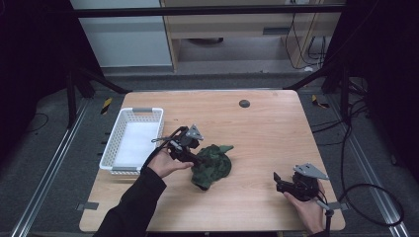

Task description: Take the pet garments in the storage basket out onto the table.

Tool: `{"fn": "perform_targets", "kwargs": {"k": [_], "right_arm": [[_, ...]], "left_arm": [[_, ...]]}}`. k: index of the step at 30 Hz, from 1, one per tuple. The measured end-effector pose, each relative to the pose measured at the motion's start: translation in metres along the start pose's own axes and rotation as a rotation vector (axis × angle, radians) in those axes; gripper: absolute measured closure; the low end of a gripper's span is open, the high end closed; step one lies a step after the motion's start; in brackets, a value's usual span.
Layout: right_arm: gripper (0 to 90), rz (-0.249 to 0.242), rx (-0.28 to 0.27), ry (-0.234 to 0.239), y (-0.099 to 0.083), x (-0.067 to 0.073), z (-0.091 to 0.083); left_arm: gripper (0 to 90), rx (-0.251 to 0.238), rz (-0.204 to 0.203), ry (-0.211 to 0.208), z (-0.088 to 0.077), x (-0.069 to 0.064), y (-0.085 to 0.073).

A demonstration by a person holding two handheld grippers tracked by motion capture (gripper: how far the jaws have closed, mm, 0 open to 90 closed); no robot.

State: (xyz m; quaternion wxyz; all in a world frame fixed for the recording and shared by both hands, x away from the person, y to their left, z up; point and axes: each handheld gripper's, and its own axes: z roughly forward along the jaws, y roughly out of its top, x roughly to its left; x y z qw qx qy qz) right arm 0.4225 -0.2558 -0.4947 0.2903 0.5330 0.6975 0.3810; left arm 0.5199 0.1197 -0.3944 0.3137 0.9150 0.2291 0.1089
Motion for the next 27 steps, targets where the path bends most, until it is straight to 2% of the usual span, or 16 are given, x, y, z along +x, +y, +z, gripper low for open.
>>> {"fn": "perform_targets", "kwargs": {"k": [5,6,8,9,11,17,19,20,22,27], "right_arm": [[13.7,0.000,0.000,-0.001,0.000,0.000,0.000],[13.7,0.000,0.000,-0.001,0.000,0.000,0.000],[13.6,0.001,0.000,-0.001,0.000,0.000,0.000],[13.6,0.001,0.000,-0.001,0.000,0.000,0.000],[13.6,0.000,-0.001,0.000,0.000,0.000,0.000],[13.5,0.000,-0.002,-0.001,0.000,-0.001,0.000],[13.5,0.000,-0.002,-0.001,0.000,-0.001,0.000],[13.5,-0.001,-0.002,-0.001,0.000,0.000,0.000],[13.5,0.000,-0.002,-0.001,0.000,-0.001,0.000],[13.4,0.002,-0.003,0.000,0.000,-0.001,0.000]], "left_arm": [[31.8,-0.083,-0.062,0.033,-0.011,0.002,-0.014],[31.7,-0.083,-0.062,0.033,-0.011,0.002,-0.014],[31.7,-0.126,-0.088,0.044,-0.017,0.001,-0.022],[31.8,-0.126,-0.088,0.044,-0.017,0.001,-0.022],[31.9,-0.168,-0.123,0.054,-0.023,0.001,-0.031],[32.4,-0.206,-0.157,0.078,-0.031,0.002,-0.045],[32.7,-0.232,-0.169,0.092,-0.034,0.002,-0.051],[32.8,-0.257,-0.189,0.094,-0.037,0.002,-0.056],[32.9,-0.271,-0.197,0.100,-0.038,0.002,-0.059],[37.8,-0.312,-0.227,0.136,-0.044,0.000,-0.072]]}}
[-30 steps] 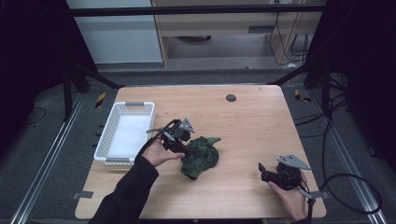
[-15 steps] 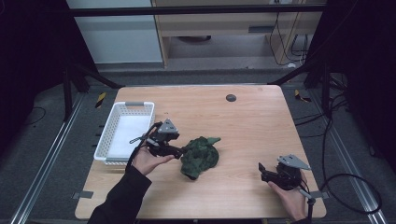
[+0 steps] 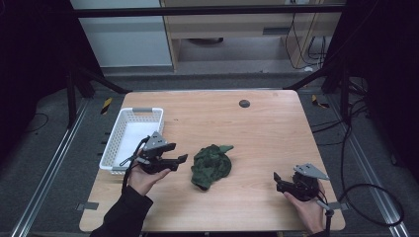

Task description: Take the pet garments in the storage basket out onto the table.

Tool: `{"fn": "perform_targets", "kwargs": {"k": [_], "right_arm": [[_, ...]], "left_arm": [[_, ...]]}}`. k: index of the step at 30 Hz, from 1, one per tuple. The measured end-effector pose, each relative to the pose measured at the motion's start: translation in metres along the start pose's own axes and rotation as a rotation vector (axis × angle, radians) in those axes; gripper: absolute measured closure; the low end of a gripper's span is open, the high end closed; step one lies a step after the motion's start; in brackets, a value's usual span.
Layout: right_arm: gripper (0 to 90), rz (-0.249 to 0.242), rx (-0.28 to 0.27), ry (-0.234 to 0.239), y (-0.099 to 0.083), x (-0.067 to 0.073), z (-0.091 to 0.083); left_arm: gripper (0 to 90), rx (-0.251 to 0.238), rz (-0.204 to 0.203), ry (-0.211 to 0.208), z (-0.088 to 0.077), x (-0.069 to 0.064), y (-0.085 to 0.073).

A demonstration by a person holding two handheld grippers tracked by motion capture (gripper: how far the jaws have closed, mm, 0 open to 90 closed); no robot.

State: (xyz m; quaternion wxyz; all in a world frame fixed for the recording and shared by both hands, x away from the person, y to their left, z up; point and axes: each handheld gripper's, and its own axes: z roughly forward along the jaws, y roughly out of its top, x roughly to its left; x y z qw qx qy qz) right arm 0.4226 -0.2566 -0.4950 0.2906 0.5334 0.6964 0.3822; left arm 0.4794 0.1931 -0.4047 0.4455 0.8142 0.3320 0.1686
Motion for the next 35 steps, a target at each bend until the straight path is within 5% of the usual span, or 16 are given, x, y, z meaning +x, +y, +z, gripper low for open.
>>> {"fn": "perform_targets", "kwargs": {"k": [9,16,35], "right_arm": [[13.4,-0.002,-0.001,-0.002,0.000,0.000,0.000],[13.2,-0.001,0.000,-0.001,0.000,0.000,0.000],[12.9,0.005,-0.003,0.004,-0.001,0.000,-0.002]], "left_arm": [[48.5,-0.049,-0.060,0.059,-0.015,0.002,-0.023],[55.4,-0.039,-0.094,0.067,-0.021,0.003,-0.049],[51.2,-0.024,-0.183,0.076,-0.047,0.004,-0.094]]}}
